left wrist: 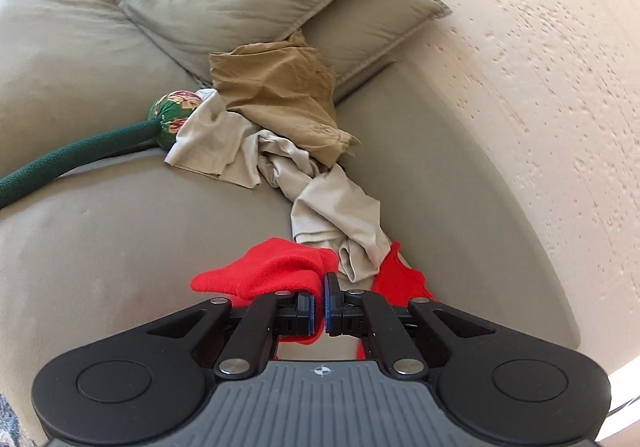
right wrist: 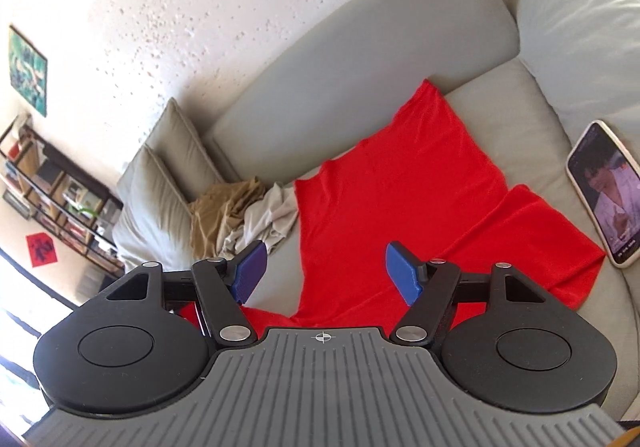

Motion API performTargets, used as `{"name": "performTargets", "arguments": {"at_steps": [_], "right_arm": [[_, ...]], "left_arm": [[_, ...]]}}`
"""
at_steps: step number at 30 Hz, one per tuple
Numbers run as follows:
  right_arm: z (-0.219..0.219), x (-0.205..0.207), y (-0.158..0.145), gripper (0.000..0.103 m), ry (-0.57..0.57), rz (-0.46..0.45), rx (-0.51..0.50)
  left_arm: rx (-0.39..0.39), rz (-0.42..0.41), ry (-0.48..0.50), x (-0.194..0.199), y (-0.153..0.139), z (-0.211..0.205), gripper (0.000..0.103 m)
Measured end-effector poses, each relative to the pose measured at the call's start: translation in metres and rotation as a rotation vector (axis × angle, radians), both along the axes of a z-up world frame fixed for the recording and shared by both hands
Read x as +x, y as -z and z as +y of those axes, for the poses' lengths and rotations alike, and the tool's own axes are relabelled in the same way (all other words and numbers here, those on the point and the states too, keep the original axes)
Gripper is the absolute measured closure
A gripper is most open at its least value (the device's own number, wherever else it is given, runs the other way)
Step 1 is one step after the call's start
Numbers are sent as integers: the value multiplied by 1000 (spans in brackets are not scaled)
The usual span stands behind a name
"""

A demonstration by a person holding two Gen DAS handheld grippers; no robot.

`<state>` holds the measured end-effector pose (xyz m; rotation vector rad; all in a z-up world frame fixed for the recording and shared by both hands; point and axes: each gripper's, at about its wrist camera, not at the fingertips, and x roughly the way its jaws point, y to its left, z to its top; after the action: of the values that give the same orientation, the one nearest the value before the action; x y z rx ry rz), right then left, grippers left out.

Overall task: Fold clothes
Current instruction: 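Fold the held sleeve across the shirt body with the left gripper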

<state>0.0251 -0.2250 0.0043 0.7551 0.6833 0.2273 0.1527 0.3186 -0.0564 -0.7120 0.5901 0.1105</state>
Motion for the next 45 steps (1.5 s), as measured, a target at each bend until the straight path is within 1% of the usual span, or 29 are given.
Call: {"name": "performTargets", "arguments": {"at_steps": [1, 2, 5, 7, 9, 12, 14, 16, 17, 19, 21, 22, 24, 25, 27, 30, 32, 34, 35, 36, 37, 38, 39, 40, 41, 43, 44, 45], "right_arm": [[-8, -4, 3, 31, 13, 6, 14], [-16, -8, 7, 31, 25, 12, 28], [-33, -17, 15, 31, 52, 42, 26], [-41, -21, 21, 31, 60, 58, 4], [-52, -23, 27, 31, 58, 67, 15], [-68, -26, 36, 31, 79, 86, 67], [-79, -31, 40, 31, 102, 92, 87], [-89, -36, 42, 31, 129, 90, 89], [-94, -39, 43, 31, 142, 87, 86], [-104, -46, 46, 31, 169, 92, 94], [-110, -50, 50, 30, 186, 103, 93], [-110, -50, 53, 30, 188, 110, 86], [-110, -50, 59, 29, 188, 127, 57], [-108, -49, 61, 27, 187, 135, 34], [-101, -43, 66, 25, 189, 149, -38], [-84, -30, 73, 25, 170, 156, -142], [-72, -18, 79, 25, 139, 166, -177], [-58, -5, 87, 25, 99, 178, -181], [-50, 3, 92, 25, 58, 181, -190], [-39, 11, 96, 28, 9, 170, -216], [-27, 19, 99, 37, -41, 158, -244], [-12, 27, 102, 40, -87, 138, -290], [4, 33, 105, 45, -126, 116, -339], [19, 40, 108, 47, -163, 93, -365], [34, 46, 110, 48, -201, 70, -389], [62, 60, 117, 49, -271, 50, -401], [74, 67, 122, 49, -297, 43, -413], [86, 73, 126, 49, -321, 36, -425]], "left_arm": [[36, -7, 15, -6, -5, -11, 101], [88, -14, 33, -13, -12, -25, 101], [269, -43, 116, -31, -29, -77, 101], [375, -71, 186, -43, -37, -120, 101], [461, -99, 253, -53, -39, -167, 101], [565, -129, 309, -63, -32, -241, 101], [610, -142, 349, -68, -24, -288, 101], [671, -139, 401, -71, -11, -335, 101], [694, -119, 445, -71, -1, -356, 100], [732, -58, 549, -70, 21, -393, 87], [770, 14, 660, -76, 45, -422, 63], [791, 33, 703, -83, 55, -433, 61], [828, 38, 782, -100, 65, -443, 50], [847, 38, 811, -107, 66, -445, 48], [870, 48, 827, -117, 62, -437, 37], [818, 59, 830, -123, 45, -412, 30], [737, 75, 822, -123, 34, -390, 29], [674, 97, 756, -123, 32, -362, 29], [646, 108, 719, -123, 32, -347, 30], [618, 119, 681, -123, 31, -333, 32], [599, 129, 624, -123, 33, -319, 35], [583, 139, 557, -121, 36, -305, 41], [558, 152, 486, -118, 39, -291, 51], [516, 167, 426, -113, 43, -276, 58], [483, 178, 389, -108, 48, -266, 70], [429, 198, 327, -96, 58, -247, 76], [426, 216, 305, -91, 63, -241, 81], [435, 238, 287, -87, 68, -237, 82]]}}
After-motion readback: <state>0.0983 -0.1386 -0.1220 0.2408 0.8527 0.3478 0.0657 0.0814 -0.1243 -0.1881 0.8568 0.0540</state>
